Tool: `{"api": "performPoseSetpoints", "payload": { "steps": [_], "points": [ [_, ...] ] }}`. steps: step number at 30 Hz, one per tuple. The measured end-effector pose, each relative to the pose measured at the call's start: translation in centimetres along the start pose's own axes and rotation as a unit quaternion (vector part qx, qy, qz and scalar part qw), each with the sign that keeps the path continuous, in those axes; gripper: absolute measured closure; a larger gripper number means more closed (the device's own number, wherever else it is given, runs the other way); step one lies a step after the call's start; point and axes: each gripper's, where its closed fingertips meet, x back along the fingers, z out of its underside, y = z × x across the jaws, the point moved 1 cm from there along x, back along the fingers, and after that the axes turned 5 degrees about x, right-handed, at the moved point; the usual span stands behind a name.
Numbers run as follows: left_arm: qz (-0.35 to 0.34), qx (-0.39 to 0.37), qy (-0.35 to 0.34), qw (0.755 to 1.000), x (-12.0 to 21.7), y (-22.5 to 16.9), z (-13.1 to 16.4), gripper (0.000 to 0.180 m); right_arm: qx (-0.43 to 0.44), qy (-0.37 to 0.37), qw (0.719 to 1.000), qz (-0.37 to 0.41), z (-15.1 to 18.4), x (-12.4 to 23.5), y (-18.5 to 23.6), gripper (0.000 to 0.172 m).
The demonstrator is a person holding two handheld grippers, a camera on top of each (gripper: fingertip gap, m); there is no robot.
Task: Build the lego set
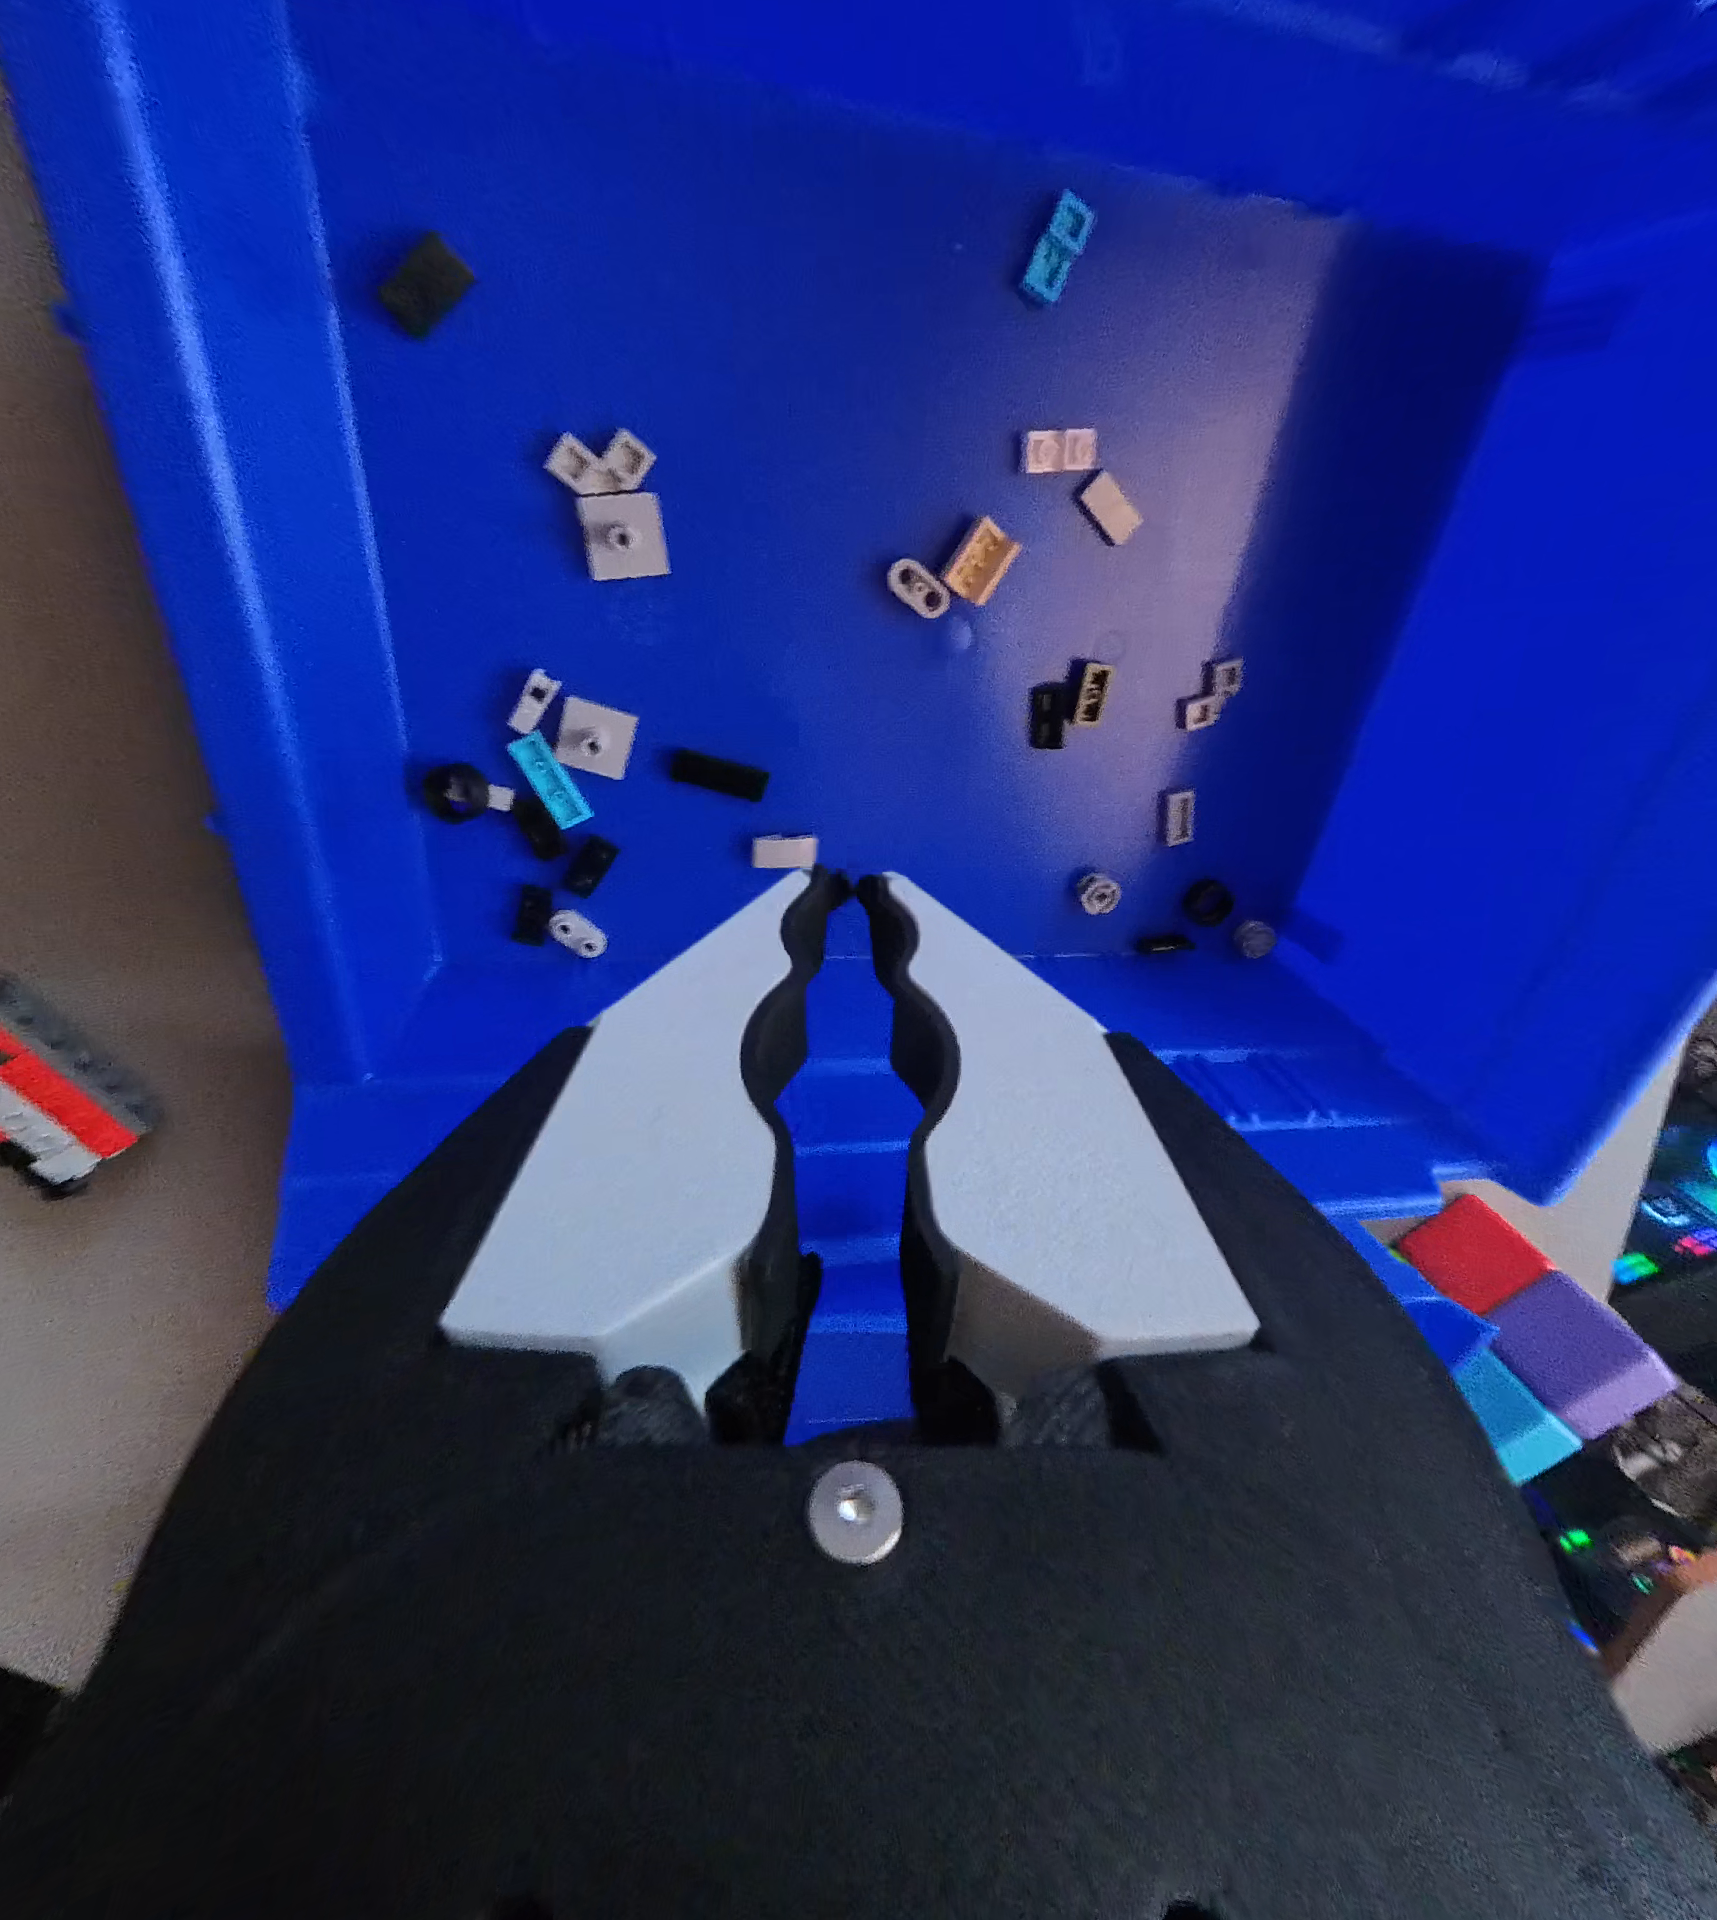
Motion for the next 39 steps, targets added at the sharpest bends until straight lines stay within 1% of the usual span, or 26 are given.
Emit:
{"api": "performPoseSetpoints", "payload": {
  "steps": [3,6,12,13,14,15,17,18,23,26,30,35,37,39],
  "points": [
    [-0.005,-0.014,0.007,1.000,-0.2,-0.2,0.2,0.147,-0.004,0.015,1.000,0.009,-0.1,-1.7,-2.1,0.154],
    [-0.006,-0.012,-0.004,1.000,0.1,-0.1,-0.1,0.148,-0.021,0.043,0.999,-0.014,0.2,-4.0,-3.5,0.150],
    [0.003,0.012,-0.014,1.000,0.4,0.2,-0.3,0.148,-0.033,0.075,0.995,-0.053,-0.1,-7.2,-4.1,0.145],
    [0.004,0.013,-0.012,1.000,0.3,0.2,-0.2,0.148,-0.033,0.076,0.995,-0.049,-0.1,-7.3,-4.4,0.149],
    [0.005,0.013,-0.010,1.000,0.3,0.2,-0.2,0.148,-0.034,0.072,0.996,-0.048,-0.2,-7.3,-4.6,0.145],
    [0.006,0.014,-0.008,1.000,0.2,0.2,-0.2,0.148,-0.036,0.072,0.995,-0.054,-0.2,-7.4,-4.7,0.146],
    [0.007,0.012,-0.004,1.000,0.2,0.1,-0.1,0.147,-0.031,0.077,0.995,-0.063,0.1,-7.6,-4.6,0.152],
    [0.007,0.011,-0.002,1.000,0.1,0.1,0.0,0.147,-0.031,0.079,0.994,-0.068,0.2,-7.7,-4.4,0.160],
    [0.005,-0.001,0.003,1.000,0.0,-0.1,0.1,0.147,-0.012,0.081,0.994,-0.068,0.2,-7.6,-4.2,0.167],
    [0.005,0.000,0.001,1.000,0.1,-0.1,0.1,0.148,-0.009,0.082,0.995,-0.059,0.3,-7.0,-4.5,0.165],
    [0.006,0.000,0.002,1.000,0.1,-0.1,0.1,0.147,-0.024,0.048,0.998,-0.043,-0.6,-6.2,-5.9,0.155],
    [0.006,0.003,0.001,1.000,0.1,-0.1,0.1,0.148,-0.025,0.069,0.995,-0.064,-0.3,-7.3,-5.8,0.146],
    [0.007,0.005,0.000,1.000,0.1,0.0,0.0,0.148,-0.028,0.075,0.994,-0.068,-0.2,-7.8,-5.7,0.146],
    [0.007,0.006,-0.001,1.000,0.1,0.0,0.0,0.148,-0.031,0.069,0.994,-0.074,-0.4,-7.9,-5.6,0.153]
  ]
}}
